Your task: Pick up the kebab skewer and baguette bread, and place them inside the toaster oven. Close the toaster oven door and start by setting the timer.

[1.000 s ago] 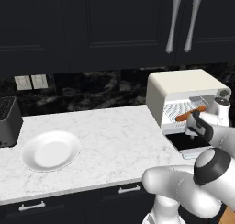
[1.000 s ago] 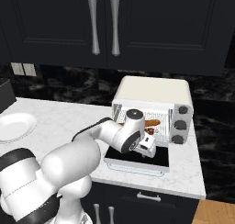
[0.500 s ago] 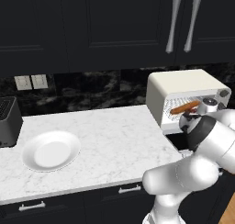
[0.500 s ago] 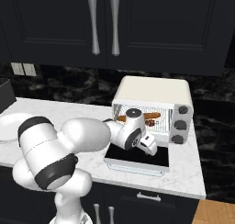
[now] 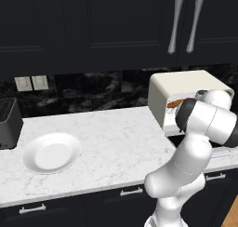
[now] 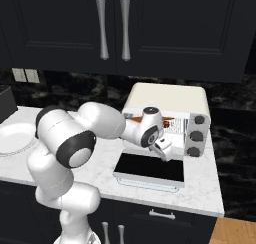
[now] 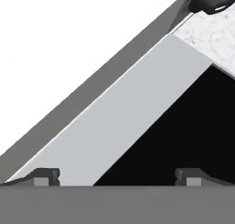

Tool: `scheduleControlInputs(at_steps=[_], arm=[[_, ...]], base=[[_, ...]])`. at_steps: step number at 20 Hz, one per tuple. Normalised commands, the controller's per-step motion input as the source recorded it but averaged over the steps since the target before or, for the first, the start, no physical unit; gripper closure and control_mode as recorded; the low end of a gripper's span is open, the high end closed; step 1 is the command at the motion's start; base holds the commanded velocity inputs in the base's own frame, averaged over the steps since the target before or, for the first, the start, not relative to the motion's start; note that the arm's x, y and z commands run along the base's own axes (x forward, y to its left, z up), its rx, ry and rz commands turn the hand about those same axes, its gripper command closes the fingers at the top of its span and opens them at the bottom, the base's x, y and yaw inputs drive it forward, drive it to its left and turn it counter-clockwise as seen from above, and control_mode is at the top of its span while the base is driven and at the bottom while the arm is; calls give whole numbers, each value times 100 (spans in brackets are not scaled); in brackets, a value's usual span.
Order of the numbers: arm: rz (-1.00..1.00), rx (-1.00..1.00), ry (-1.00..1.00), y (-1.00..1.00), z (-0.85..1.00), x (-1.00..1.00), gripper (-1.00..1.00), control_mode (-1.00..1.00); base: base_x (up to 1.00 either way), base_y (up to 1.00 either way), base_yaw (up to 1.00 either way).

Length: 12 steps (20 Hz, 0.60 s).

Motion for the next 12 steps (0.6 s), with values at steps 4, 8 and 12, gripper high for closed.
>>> scheduleControlInputs(at_steps=[4,8,12], arm=[[-10,15,1,-1,1,1,-100,-100],[-3,17,-1,0,6,-47,-100,-100],[13,14,0,0,24,-100,-100,-100]], base=[[0,0,0],[0,0,0],[0,0,0]])
